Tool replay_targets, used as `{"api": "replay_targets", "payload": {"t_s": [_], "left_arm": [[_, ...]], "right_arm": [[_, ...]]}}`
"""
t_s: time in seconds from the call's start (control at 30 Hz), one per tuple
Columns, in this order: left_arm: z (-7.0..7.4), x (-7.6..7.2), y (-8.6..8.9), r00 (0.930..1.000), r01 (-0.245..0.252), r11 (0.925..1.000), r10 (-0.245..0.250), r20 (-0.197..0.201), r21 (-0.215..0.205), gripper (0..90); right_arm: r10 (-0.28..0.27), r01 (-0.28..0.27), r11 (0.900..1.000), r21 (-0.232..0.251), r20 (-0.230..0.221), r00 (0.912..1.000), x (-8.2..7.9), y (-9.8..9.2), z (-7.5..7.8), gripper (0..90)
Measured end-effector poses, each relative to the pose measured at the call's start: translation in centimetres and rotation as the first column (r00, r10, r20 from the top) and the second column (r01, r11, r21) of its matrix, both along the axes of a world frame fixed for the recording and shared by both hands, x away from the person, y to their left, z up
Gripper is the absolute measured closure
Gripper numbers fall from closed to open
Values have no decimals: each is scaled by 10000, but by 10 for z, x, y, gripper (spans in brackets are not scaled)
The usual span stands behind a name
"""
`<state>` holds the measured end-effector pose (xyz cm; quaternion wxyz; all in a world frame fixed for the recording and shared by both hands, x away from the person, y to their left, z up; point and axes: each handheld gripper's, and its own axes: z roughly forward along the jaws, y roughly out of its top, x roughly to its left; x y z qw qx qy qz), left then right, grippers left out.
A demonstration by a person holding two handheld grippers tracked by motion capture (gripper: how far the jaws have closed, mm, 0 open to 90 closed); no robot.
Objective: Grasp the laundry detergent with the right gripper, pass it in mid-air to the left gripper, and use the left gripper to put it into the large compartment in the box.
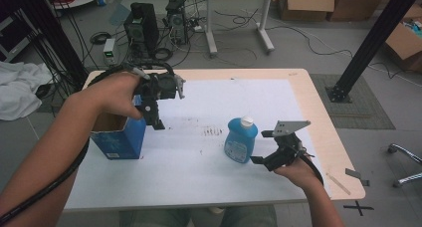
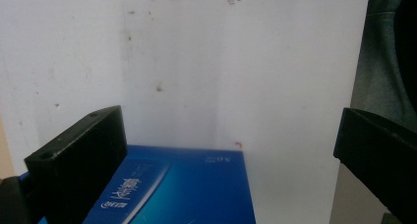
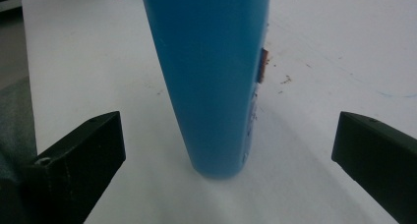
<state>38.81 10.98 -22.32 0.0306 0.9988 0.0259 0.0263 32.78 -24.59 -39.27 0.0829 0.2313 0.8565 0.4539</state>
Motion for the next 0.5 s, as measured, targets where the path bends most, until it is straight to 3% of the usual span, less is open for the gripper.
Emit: {"api": "replay_targets", "payload": {"t_s": [0.5], "left_arm": [[-1,-2,5,9999,-68,9999,67,-74,-111,1]], "right_arm": [[-436,397,9964,754,504,9978,3,27,-33,0]]}}
